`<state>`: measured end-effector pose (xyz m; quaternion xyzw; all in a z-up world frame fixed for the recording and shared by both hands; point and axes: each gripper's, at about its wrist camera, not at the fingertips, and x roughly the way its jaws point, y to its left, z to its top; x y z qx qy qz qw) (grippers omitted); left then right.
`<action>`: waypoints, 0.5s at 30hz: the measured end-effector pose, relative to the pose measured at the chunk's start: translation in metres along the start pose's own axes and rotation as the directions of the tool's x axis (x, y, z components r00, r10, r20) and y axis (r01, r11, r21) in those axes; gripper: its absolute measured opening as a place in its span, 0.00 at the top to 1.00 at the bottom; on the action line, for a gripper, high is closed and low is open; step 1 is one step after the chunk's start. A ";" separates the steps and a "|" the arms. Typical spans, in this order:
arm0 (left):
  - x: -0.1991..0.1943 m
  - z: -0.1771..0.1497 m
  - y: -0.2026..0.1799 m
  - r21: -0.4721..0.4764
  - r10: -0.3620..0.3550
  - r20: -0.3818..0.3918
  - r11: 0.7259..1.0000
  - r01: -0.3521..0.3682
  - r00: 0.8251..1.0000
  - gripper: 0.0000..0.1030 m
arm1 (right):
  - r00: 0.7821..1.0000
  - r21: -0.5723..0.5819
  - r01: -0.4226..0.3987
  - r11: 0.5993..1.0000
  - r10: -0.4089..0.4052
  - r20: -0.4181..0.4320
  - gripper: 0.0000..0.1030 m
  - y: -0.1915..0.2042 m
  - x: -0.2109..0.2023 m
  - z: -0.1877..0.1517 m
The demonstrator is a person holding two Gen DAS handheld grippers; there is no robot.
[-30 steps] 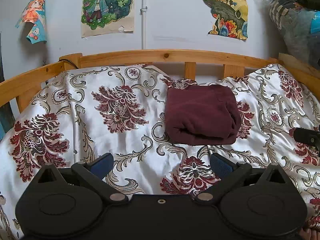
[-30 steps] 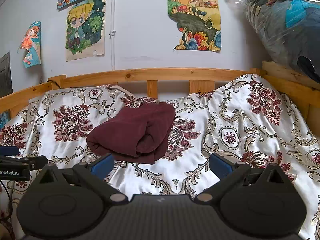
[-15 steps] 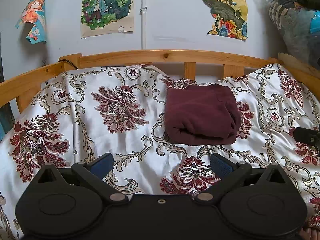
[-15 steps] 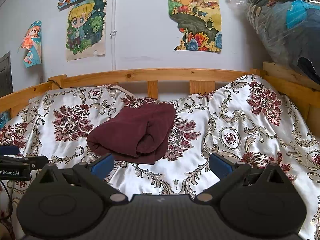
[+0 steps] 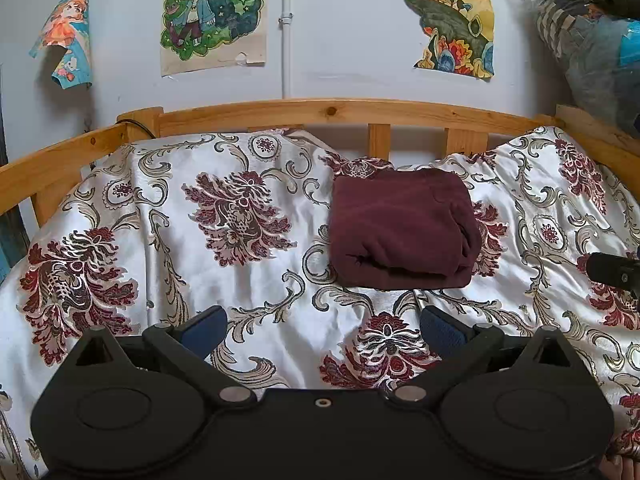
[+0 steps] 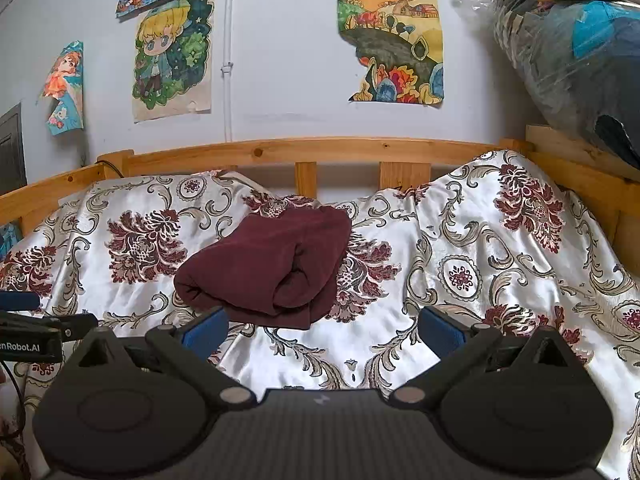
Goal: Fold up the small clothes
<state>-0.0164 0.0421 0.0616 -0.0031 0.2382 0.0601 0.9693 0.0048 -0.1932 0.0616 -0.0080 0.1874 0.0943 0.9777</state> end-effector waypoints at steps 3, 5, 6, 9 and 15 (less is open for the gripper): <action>0.000 0.000 0.000 0.000 0.000 -0.001 1.000 0.000 1.000 0.01 | 1.000 0.000 0.001 1.000 -0.001 0.000 0.00 0.000 0.000 0.000; 0.000 0.000 0.000 0.000 0.000 0.000 1.000 0.000 1.000 0.01 | 1.000 0.002 0.000 1.000 0.000 -0.001 0.00 0.000 0.000 0.000; 0.000 0.000 0.000 0.000 0.000 0.000 1.000 0.000 1.000 0.01 | 1.000 0.002 0.000 1.000 0.000 -0.001 0.00 0.000 0.000 0.000; 0.000 0.000 0.000 0.000 0.001 -0.001 1.000 -0.001 1.000 0.01 | 1.000 0.002 -0.001 1.000 0.001 -0.001 0.00 -0.001 0.000 0.000; 0.000 0.000 0.000 0.000 0.000 0.000 1.000 0.000 1.000 0.01 | 1.000 0.002 0.000 1.000 0.000 -0.001 0.00 0.000 0.000 0.000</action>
